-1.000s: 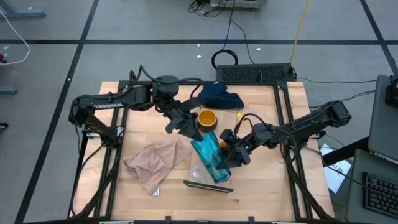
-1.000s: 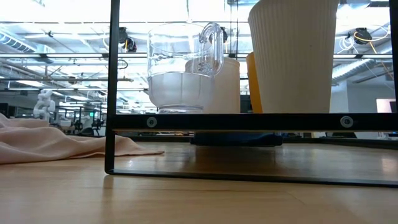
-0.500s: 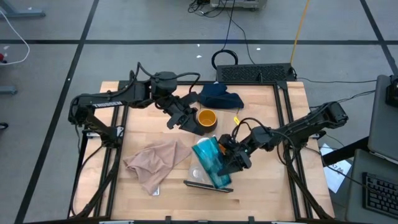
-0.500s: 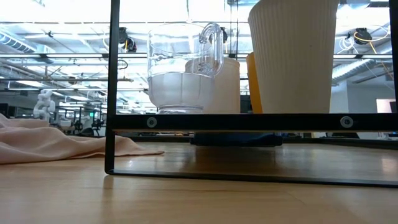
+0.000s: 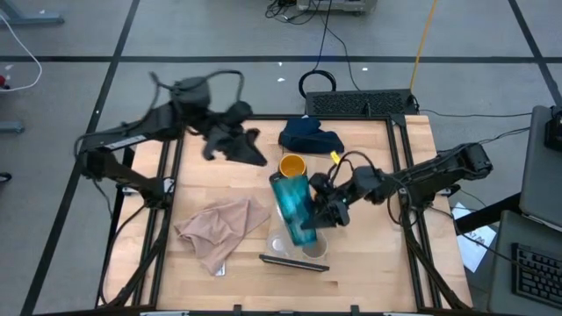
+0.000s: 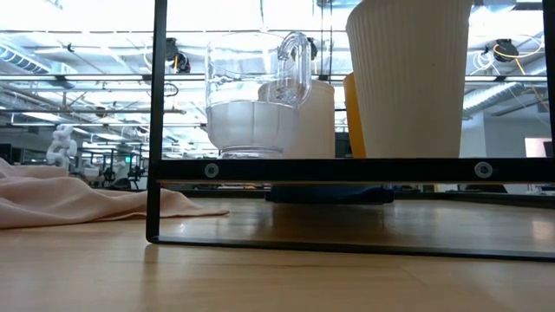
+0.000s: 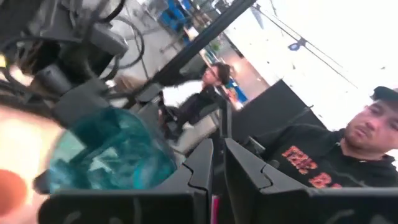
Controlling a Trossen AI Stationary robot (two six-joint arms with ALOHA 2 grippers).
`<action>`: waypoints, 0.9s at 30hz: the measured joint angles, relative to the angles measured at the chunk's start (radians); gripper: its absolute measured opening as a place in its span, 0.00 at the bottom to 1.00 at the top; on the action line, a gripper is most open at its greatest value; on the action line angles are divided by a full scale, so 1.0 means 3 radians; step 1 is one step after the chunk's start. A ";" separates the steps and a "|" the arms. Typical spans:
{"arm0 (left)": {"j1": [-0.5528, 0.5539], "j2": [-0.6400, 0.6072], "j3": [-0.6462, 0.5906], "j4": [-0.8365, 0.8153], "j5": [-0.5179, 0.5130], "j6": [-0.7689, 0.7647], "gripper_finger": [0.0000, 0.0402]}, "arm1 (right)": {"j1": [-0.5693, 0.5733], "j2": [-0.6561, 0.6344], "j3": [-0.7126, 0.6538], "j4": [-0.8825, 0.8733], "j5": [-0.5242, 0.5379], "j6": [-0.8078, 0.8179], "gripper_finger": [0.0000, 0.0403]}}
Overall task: Stack small to large cups/mugs on shelf
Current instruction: Put the blue cup on the shelf aligned with the yellow cup
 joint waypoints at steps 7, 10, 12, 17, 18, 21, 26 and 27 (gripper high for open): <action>0.0058 -0.0493 -0.0004 -0.0168 -0.0558 0.0487 0.09 | -0.0256 -0.0247 0.0000 -0.0506 0.0099 -0.0600 0.83; 0.0053 -0.0710 -0.0004 -0.0357 -0.0829 0.0662 0.09 | -0.0292 -0.0422 0.0000 -0.0877 0.0287 -0.0877 0.83; 0.0053 -0.0821 -0.0003 -0.0446 -0.1000 0.0760 0.09 | -0.0319 -0.0545 0.0000 -0.1098 0.0419 -0.1074 0.83; 0.0053 -0.1032 -0.0004 -0.0799 -0.1400 0.0932 0.09 | -0.0356 -0.0827 -0.0003 -0.1433 0.0874 -0.1492 0.83; 0.0053 -0.1056 -0.0004 -0.0854 -0.1485 0.0961 0.09 | -0.0356 -0.0877 -0.0001 -0.1490 0.0987 -0.1581 0.83; 0.0053 -0.1106 -0.0004 -0.1015 -0.1694 0.1074 0.09 | -0.0352 -0.1047 -0.0001 -0.1774 0.1271 -0.1818 0.83; 0.0053 -0.1104 -0.0004 -0.1151 -0.1796 0.1156 0.09 | -0.0328 -0.1252 -0.0001 -0.2169 0.1682 -0.2060 0.83; 0.0053 -0.1098 -0.0004 -0.1166 -0.1796 0.1172 0.09 | -0.0321 -0.1283 -0.0001 -0.2223 0.1755 -0.2110 0.83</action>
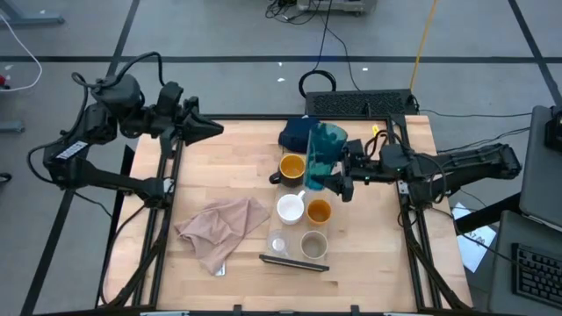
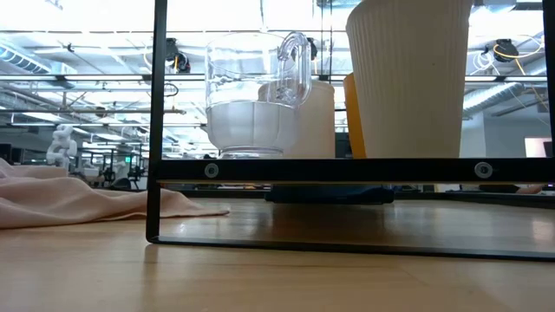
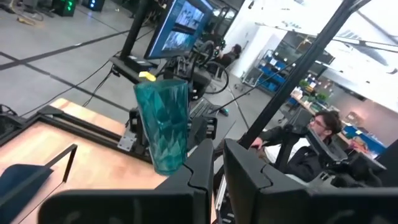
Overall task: Stack small to large cups/mugs on shelf
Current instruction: Put the blue cup on the shelf aligned with the yellow cup
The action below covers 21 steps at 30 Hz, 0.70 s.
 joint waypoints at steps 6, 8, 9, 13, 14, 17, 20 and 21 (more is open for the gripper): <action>0.0000 0.0007 0.0000 -0.0067 -0.0053 0.0083 0.09 | 0.0040 -0.0095 0.0000 -0.0221 0.0364 -0.0245 0.83; 0.0000 0.0002 0.0000 -0.0068 -0.0116 0.0092 0.09 | 0.0040 -0.0098 0.0000 -0.0286 0.0491 -0.0330 0.83; 0.0000 0.0000 0.0000 -0.0066 -0.0127 0.0092 0.09 | 0.0040 -0.0098 0.0000 -0.0321 0.0562 -0.0378 0.83; 0.0000 0.0000 0.0000 -0.0066 -0.0170 0.0131 0.09 | 0.0039 -0.0097 0.0000 -0.0420 0.0786 -0.0558 0.83; 0.0000 0.0000 0.0000 -0.0066 -0.0171 0.0132 0.09 | 0.0039 -0.0097 0.0000 -0.0425 0.0840 -0.0613 0.83; 0.0000 -0.0001 0.0000 -0.0066 -0.0174 0.0131 0.09 | 0.0040 -0.0098 0.0000 -0.0477 0.1055 -0.0775 0.83; 0.0000 0.0000 0.0000 -0.0066 -0.0175 0.0117 0.09 | 0.0039 -0.0108 0.0000 -0.0674 0.1227 -0.0781 0.83; 0.0000 0.0000 0.0000 -0.0066 -0.0175 0.0103 0.09 | 0.0038 -0.0110 0.0000 -0.0729 0.1249 -0.0758 0.83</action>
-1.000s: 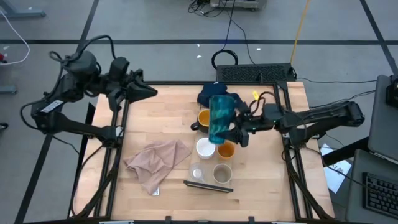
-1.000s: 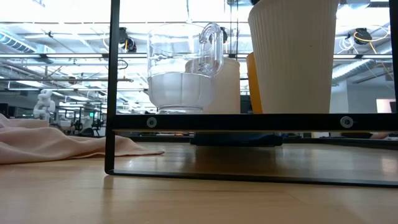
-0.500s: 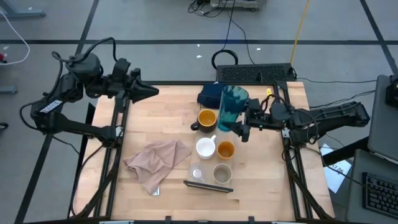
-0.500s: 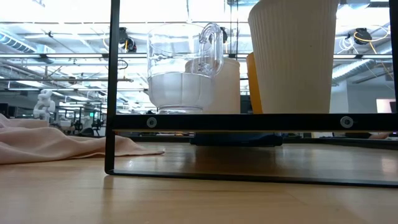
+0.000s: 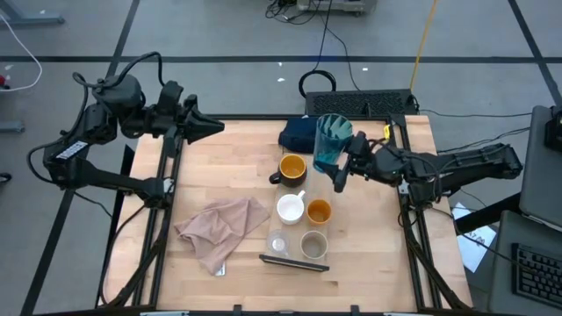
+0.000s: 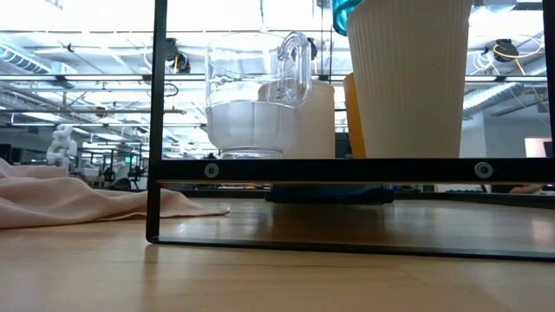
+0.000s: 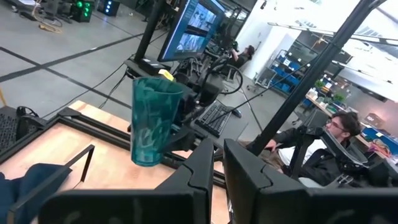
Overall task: Stack small to large cups/mugs on shelf
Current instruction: Put the blue cup on the shelf aligned with the yellow cup
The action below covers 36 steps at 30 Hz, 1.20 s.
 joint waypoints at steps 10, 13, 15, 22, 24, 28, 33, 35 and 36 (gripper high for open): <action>0.0000 0.0000 0.0000 0.0005 -0.0049 -0.0031 0.09 | -0.0053 -0.0003 0.0000 -0.0420 0.0194 0.0224 0.83; 0.0000 0.0001 0.0000 0.0005 -0.0088 -0.0034 0.09 | -0.0053 -0.0003 -0.0001 -0.0525 0.0460 0.0166 0.83; 0.0000 0.0001 0.0000 0.0005 -0.0088 -0.0034 0.09 | -0.0055 -0.0004 -0.0037 -0.0500 0.0594 0.0109 0.83; 0.0000 0.0001 0.0000 0.0005 -0.0088 -0.0039 0.09 | -0.0086 -0.0003 -0.0661 0.0417 0.0597 0.0085 0.83; 0.0000 0.0001 0.0000 0.0005 -0.0088 -0.0040 0.09 | -0.0088 -0.0003 -0.0866 0.0752 0.0599 0.0094 0.83; 0.0000 0.0001 0.0000 0.0004 -0.0089 -0.0056 0.09 | -0.0088 -0.0004 -0.1237 0.1181 0.0600 0.0102 0.83; 0.0000 0.0001 0.0000 0.0003 -0.0089 -0.0134 0.09 | -0.0089 -0.0002 -0.1526 0.1407 0.0601 0.0197 0.83; 0.0000 0.0001 0.0000 0.0001 -0.0116 -0.0137 0.09 | -0.0093 0.0002 -0.1585 0.1416 0.0603 0.0160 0.83; 0.0000 0.0001 0.0000 0.0001 -0.0143 -0.0137 0.09 | -0.0106 0.0019 -0.1612 0.1413 0.0602 0.0156 0.83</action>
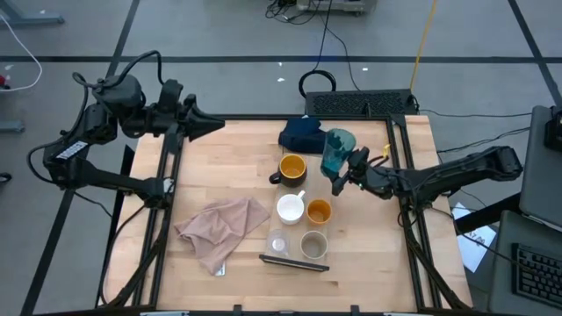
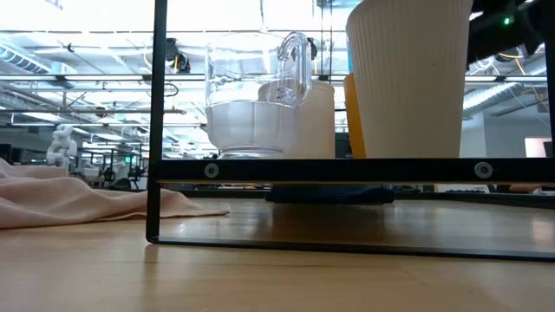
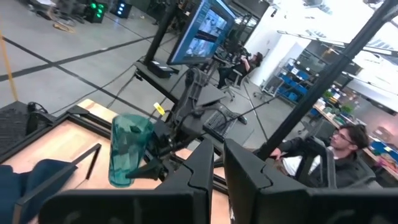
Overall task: Stack small to large cups/mugs on shelf
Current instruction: Put the blue cup on the shelf aligned with the yellow cup
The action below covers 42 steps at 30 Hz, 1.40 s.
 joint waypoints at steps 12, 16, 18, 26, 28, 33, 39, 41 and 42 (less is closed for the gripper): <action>-0.0003 0.0001 0.0000 -0.0010 -0.0127 -0.0038 0.09 | -0.0030 0.0165 -0.0165 -0.0001 -0.0029 0.0015 0.83; -0.0001 0.0001 0.0000 -0.0031 -0.0144 -0.0008 0.09 | -0.0030 0.0354 -0.0166 0.0144 -0.0069 0.0056 0.83; 0.0000 0.0001 0.0000 -0.0029 -0.0147 -0.0006 0.09 | -0.0030 0.0447 -0.0167 0.0165 -0.0104 0.0060 0.83; 0.0000 0.0001 0.0000 -0.0030 -0.0148 0.0003 0.09 | -0.0076 0.0791 -0.0168 0.0477 -0.0105 0.0079 0.83; 0.0000 0.0001 0.0000 -0.0031 -0.0148 0.0003 0.09 | -0.0091 0.0888 -0.0168 0.0524 -0.0105 0.0077 0.83; 0.0000 0.0001 0.0000 -0.0031 -0.0148 0.0000 0.09 | -0.0098 0.1102 -0.0168 0.0698 -0.0104 0.0105 0.83; 0.0000 0.0001 0.0000 -0.0031 -0.0148 0.0001 0.09 | -0.0106 0.1344 -0.0167 0.0879 -0.0104 0.0107 0.83; 0.0000 0.0001 0.0000 -0.0031 -0.0148 -0.0002 0.09 | -0.0114 0.1409 -0.0165 0.0908 -0.0091 0.0145 0.83; 0.0000 0.0001 0.0000 -0.0031 -0.0148 -0.0010 0.09 | -0.0120 0.1431 -0.0163 0.0934 -0.0092 0.0176 0.83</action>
